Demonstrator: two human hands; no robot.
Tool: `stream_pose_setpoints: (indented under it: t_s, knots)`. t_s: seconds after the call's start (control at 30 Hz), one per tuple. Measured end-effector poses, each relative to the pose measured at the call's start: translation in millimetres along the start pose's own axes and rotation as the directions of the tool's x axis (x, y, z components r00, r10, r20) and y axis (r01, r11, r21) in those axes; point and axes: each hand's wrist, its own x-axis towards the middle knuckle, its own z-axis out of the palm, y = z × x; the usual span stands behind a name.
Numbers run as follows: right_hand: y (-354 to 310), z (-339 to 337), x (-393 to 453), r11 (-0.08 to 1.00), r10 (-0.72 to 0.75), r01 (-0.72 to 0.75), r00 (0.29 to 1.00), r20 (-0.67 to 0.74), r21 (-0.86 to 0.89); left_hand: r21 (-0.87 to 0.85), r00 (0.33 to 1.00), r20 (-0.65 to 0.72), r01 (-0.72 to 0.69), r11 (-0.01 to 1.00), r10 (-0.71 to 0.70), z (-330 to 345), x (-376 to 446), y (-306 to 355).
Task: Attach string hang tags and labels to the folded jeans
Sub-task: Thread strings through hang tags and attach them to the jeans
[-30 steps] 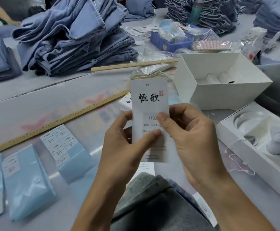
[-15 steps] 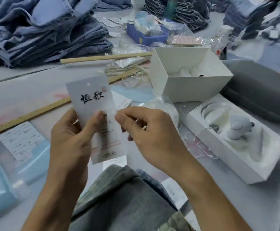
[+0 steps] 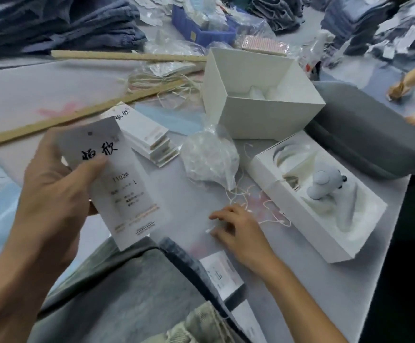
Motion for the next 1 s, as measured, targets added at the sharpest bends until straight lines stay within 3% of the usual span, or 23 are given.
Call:
stream_pose_setpoints:
  t_s: [0.1, 0.33, 0.43, 0.5, 0.57, 0.7, 1.0]
  knots:
    - [-1, 1, 5, 0.999, -0.009, 0.011, 1.0, 0.028, -0.053, -0.015, 0.997, 0.058, -0.058, 0.998, 0.059, 4, -7, 11]
    - [8, -19, -32, 0.956, -0.113, 0.152, 0.98, 0.163, -0.252, -0.022, 0.993, 0.118, -0.016, 1.0, 0.018, 3, -9, 16]
    - [24, -41, -62, 0.976, -0.044, 0.052, 0.998, 0.045, -0.213, -0.044, 0.993, 0.12, -0.003, 0.999, 0.008, -1, -6, 15]
    - [29, -44, -65, 0.993, 0.049, -0.07, 0.975, -0.215, -0.091, -0.067, 0.993, 0.121, 0.012, 0.998, -0.004, -2, -7, 16]
    - [33, -42, -49, 0.983, 0.147, -0.178, 0.897, -0.418, -0.036, -0.068, 0.991, 0.135, 0.018, 0.998, -0.008, -1, -8, 17]
    - [37, -29, -6, 0.943, 0.297, -0.331, 0.882, -0.365, -0.032, -0.063, 0.99, 0.137, 0.02, 0.998, -0.012, -1, -9, 18]
    - [33, -19, 25, 0.977, 0.155, -0.197, 0.917, -0.366, -0.079, -0.044, 0.994, 0.106, 0.04, 0.998, -0.035, -1, -12, 24]
